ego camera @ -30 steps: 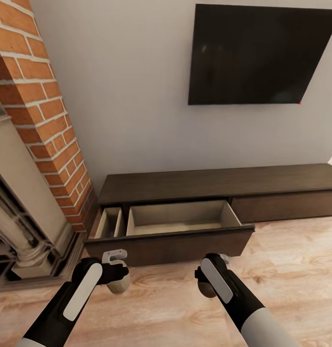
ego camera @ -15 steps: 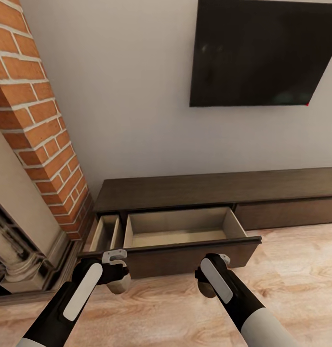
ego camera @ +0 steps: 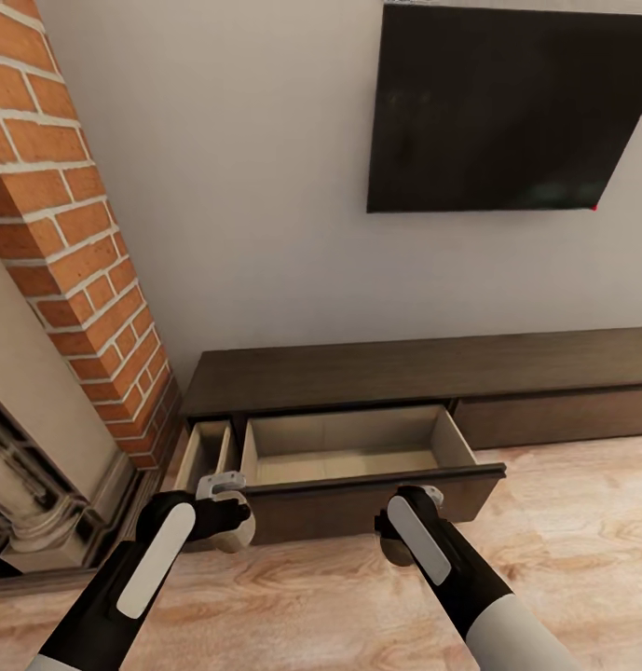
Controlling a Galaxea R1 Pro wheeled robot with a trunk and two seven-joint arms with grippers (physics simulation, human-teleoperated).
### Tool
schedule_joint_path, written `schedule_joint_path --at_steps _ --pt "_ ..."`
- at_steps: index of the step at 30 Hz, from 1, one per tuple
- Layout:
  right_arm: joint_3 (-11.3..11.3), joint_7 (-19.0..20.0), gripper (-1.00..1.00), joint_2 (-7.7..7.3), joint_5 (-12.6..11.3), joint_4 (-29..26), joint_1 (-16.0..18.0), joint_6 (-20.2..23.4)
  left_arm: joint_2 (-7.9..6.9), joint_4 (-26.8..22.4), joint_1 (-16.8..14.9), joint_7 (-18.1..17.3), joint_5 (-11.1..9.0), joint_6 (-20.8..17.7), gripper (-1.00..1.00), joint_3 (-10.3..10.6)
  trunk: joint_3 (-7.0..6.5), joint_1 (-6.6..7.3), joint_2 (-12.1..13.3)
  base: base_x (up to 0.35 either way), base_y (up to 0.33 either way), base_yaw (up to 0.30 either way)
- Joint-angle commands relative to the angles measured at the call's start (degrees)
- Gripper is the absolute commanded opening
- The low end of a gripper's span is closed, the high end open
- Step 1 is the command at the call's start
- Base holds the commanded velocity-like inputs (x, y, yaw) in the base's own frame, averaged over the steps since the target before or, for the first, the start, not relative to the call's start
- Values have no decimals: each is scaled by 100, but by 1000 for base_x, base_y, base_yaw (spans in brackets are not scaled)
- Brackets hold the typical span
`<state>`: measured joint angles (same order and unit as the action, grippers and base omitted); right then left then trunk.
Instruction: Place each of the two pumpkins and all three candles from the living room inside a cabinet in the living room (use any cabinet), then make sure every cabinet is closed, and position the cauldron so it is next to a table in the living room.
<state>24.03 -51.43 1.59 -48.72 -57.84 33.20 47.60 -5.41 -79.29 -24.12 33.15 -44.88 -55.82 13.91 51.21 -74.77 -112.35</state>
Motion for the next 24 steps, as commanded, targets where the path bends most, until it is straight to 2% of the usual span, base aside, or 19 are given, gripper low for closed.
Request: schedule_joint_path --at_steps 1,6,14,20,24 --pt "10 -58 -100 -7 -74 -168 3 23 -15 -101 -1 60 -55 -14 -100 13 -12 23 39 0 0 0" --pt "10 -91 -100 -24 -6 -752 3 69 -41 -640 33 60 -55 -17 -100 16 -102 133 240 0 0 0" --pt "16 -96 -100 -23 -2 -1065 3 70 -44 -759 42 62 -56 -25 -100 29 -246 308 561 0 0 0" --pt "23 -102 -100 -19 -19 -1025 3 41 -35 -777 45 61 -56 -26 -100 32 -246 308 561 2 0 0" --pt "23 -108 -100 -19 -24 -1018 3 27 -24 -762 47 60 -56 -26 -100 32 -246 308 561 190 0 0"
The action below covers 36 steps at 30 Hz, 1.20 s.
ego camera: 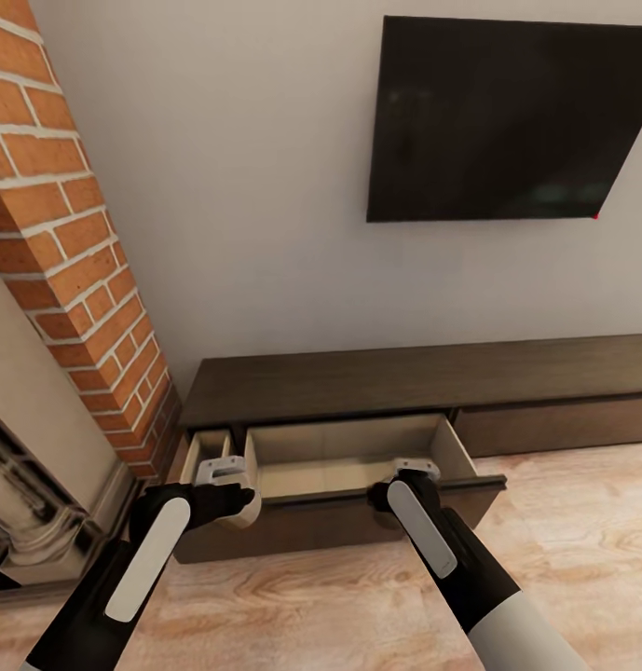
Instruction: Place each of the two pumpkins and all three candles from the living room inside a cabinet in the living room (use any cabinet), then make sure every cabinet is closed, and position the cauldron so it is next to a table in the living room.
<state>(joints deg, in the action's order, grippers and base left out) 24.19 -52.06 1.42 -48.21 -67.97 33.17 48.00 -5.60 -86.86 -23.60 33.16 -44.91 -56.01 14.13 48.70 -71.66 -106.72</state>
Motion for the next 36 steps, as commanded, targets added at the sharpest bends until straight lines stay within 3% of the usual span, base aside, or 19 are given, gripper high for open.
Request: schedule_joint_path --at_steps 1,17,29,36 --pt "6 -47 -100 -1 -75 -5 5 -15 -6 -3 -5 59 -53 -6 -100 11 5 -2 -2 295 0 0" --pt "6 -41 -100 -1 -75 -5 5 -34 -31 24 -5 67 -46 -6 -100 11 5 -2 -2 326 -20 6" --pt "6 -36 -100 -1 -77 -5 5 -36 -37 37 -5 68 -44 -6 -100 7 5 -2 -2 269 -155 163" --pt "10 15 -100 10 -112 10 5 -49 -27 42 -5 68 -51 -6 -100 18 5 -2 -2 62 -11 126"
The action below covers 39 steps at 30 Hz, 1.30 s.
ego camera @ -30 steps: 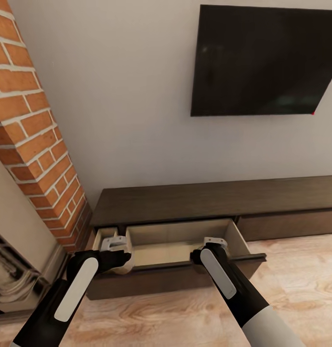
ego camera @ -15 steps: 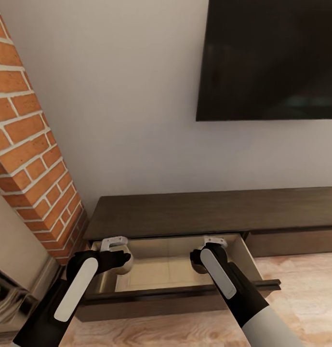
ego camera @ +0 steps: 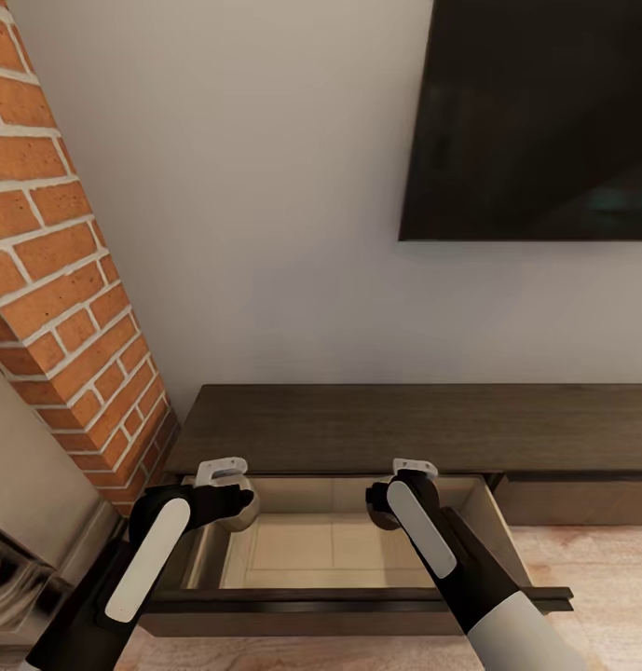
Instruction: Place each of the two pumpkins and all three candles from the living room inside a cabinet in the living room (use any cabinet), then make sure every cabinet is closed, and position the cauldron so it is next to a table in the living room.
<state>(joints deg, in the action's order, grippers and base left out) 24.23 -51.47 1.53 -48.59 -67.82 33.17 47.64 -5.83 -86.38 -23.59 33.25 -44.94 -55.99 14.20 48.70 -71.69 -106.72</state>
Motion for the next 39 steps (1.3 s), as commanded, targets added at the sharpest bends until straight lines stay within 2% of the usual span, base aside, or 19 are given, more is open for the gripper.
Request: schedule_joint_path --at_steps 1,4,6,8,10,12,14,17,21,35,37,39 --pt "8 -37 -100 4 -76 5 5 -18 1 -4 -5 59 -52 -8 -100 15 5 0 -3 6 -1 36" --pt "46 -20 -100 109 -70 143 5 -130 22 -2 -5 51 -57 -8 -100 23 5 0 -3 3 -1 16" --pt "237 -15 -100 233 -80 562 5 -354 36 3 -5 45 -63 -8 -100 29 5 0 -3 1 0 5" --pt "513 -10 -100 452 -95 1208 5 -654 45 5 -5 43 -66 -8 -100 58 5 0 -3 0 0 2" --pt "674 -6 -100 696 -106 1641 5 -973 50 11 -5 42 -67 -8 -100 155 5 0 -3 0 0 1" --pt "740 -5 -100 802 -124 1827 7 -1163 53 37 -5 42 -68 -8 -100 300 5 0 -3 0 0 0" --pt "765 -4 -100 847 -194 1895 18 -1249 54 53 -5 42 -68 -5 -100 426 5 0 -3 0 0 0" --pt "788 -4 -100 847 -365 1959 33 -1372 55 71 -5 36 -74 -1 -100 587 5 0 -3 0 0 0" --pt "815 -3 -100 847 -419 1931 39 -1421 63 204 -5 30 -66 0 -100 672 5 0 -3 31 -21 0" --pt "839 5 -100 847 -362 1618 40 -1522 64 524 -10 24 -74 1 -100 700 5 0 -3 26 -27 0" --pt "905 5 -100 847 -357 1617 40 -1670 64 635 -12 24 -74 1 -100 704 5 0 -3 0 0 0" --pt "1079 2 -100 847 -359 1642 40 -1825 64 772 -18 24 -70 1 -100 702 5 0 -3 0 0 0"
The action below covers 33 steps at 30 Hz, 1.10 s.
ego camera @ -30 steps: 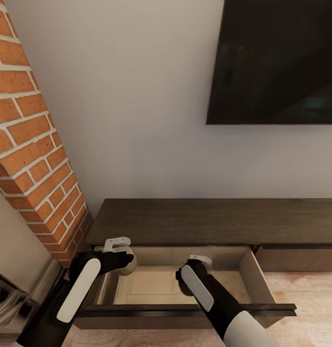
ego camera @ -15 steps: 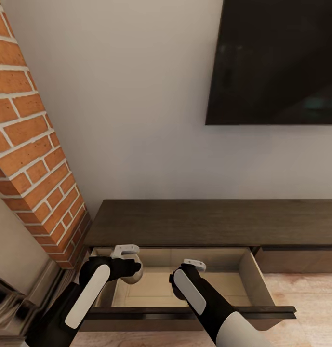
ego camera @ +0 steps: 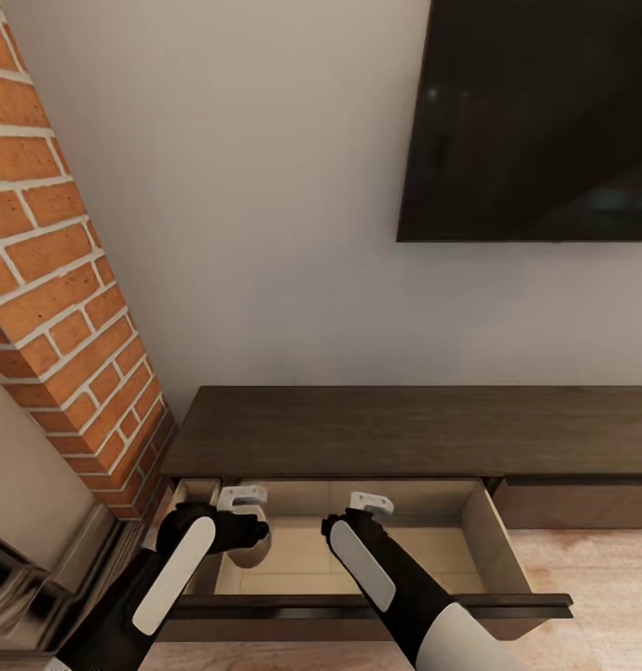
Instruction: Place each of the two pumpkins and all three candles from the living room inside a cabinet in the living room (use any cabinet), then make sure every cabinet is closed, and position the cauldron so it is next to a table in the living room.
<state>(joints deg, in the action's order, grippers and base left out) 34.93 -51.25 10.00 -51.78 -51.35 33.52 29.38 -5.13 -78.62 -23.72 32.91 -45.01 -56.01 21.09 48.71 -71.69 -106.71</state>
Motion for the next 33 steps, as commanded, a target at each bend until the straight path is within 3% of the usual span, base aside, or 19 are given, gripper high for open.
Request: schedule_joint_path --at_steps 1,3,7,16,33 --pt "57 -21 -100 0 -41 0 5 -27 -5 22 -7 58 -64 2 -100 12 5 1 -3 0 0 0" --pt "208 -25 -100 0 -45 3 5 -105 -5 99 -9 58 -61 2 -100 10 5 1 -3 0 0 0" --pt "273 -25 -100 0 -50 -18 5 -137 -5 130 -10 57 -60 2 -100 4 5 1 -3 0 0 0" --pt "286 -18 -100 0 -79 -40 5 -143 -13 128 -10 58 -35 2 -100 1 1 1 -3 0 0 -5" --pt "293 -17 -100 0 -113 -41 5 -135 -25 128 -10 58 -48 2 -100 -42 -60 1 -3 7 39 -184"
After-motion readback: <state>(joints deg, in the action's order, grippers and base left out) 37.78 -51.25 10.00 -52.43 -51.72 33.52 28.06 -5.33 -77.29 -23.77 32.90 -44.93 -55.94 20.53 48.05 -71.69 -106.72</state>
